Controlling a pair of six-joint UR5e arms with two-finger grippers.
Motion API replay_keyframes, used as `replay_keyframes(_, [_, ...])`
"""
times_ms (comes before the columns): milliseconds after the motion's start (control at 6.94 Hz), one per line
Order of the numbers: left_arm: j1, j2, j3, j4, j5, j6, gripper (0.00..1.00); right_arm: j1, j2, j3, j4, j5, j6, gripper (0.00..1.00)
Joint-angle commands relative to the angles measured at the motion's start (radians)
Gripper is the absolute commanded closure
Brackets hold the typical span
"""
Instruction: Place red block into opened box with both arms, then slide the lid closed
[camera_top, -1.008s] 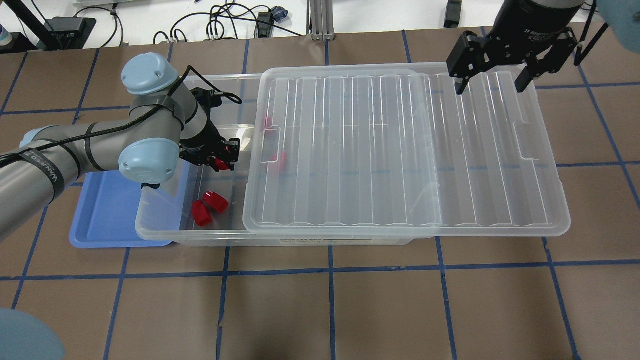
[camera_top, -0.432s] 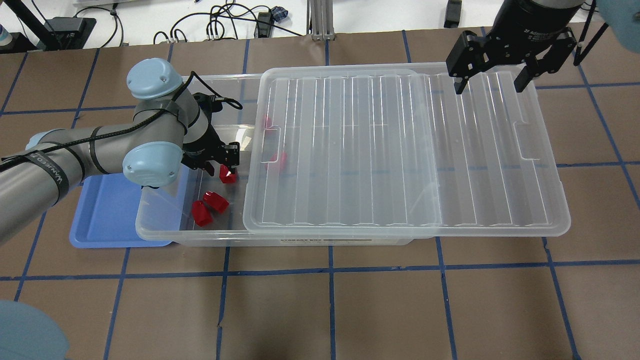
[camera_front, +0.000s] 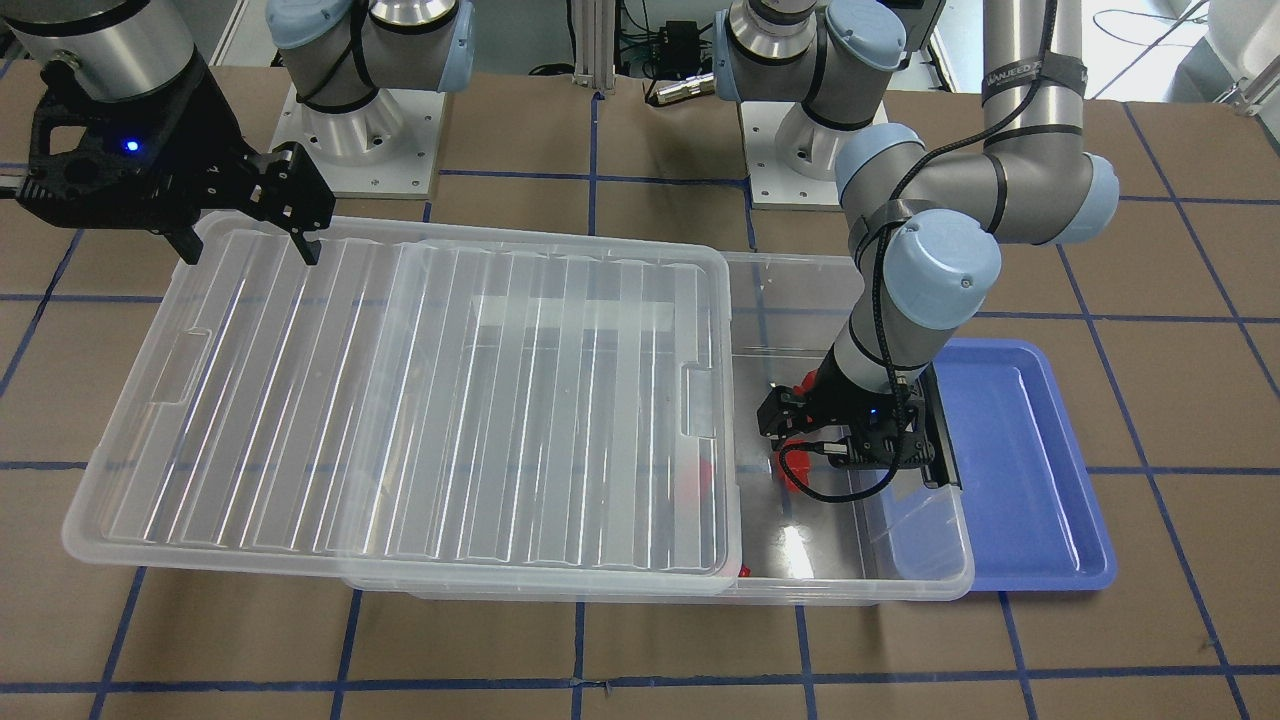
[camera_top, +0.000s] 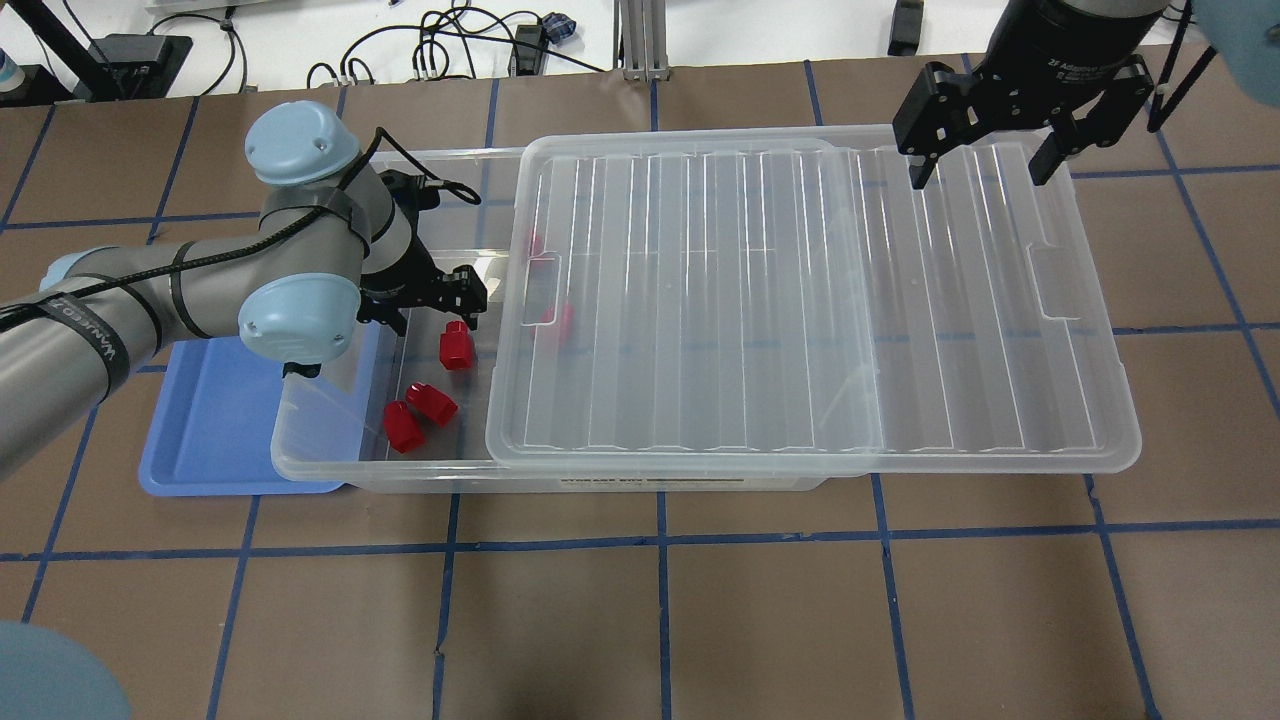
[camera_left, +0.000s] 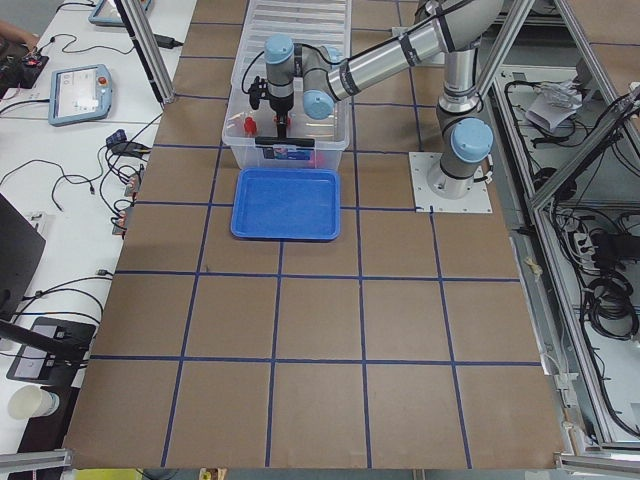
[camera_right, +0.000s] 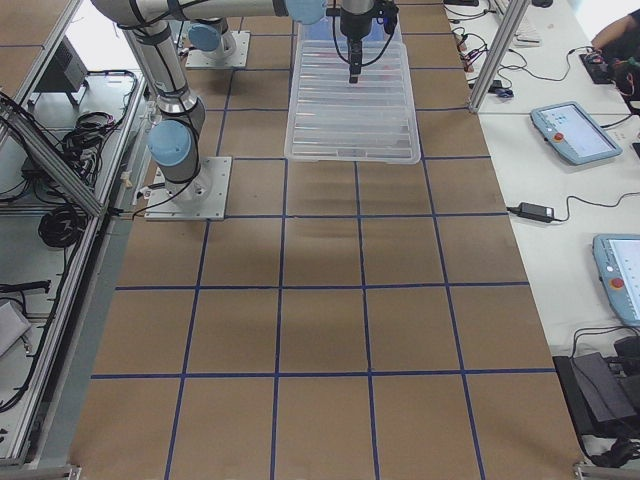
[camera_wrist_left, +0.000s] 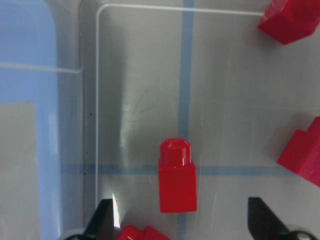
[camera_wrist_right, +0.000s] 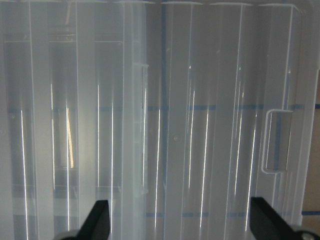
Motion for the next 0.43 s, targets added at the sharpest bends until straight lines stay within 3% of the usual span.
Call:
replay_keyframes(0, [-0.005,0.053,0.112,-0.19,0.0,-0.002,0.0,-0.027,0.002,-0.001,-0.003,-0.001,-0.027,0.0])
replay_keyframes(288, [-0.006,0.119,0.259,-0.432,0.0,-0.002,0.0,-0.203,0.003,-0.004,0.037,-0.001,-0.091,0.0])
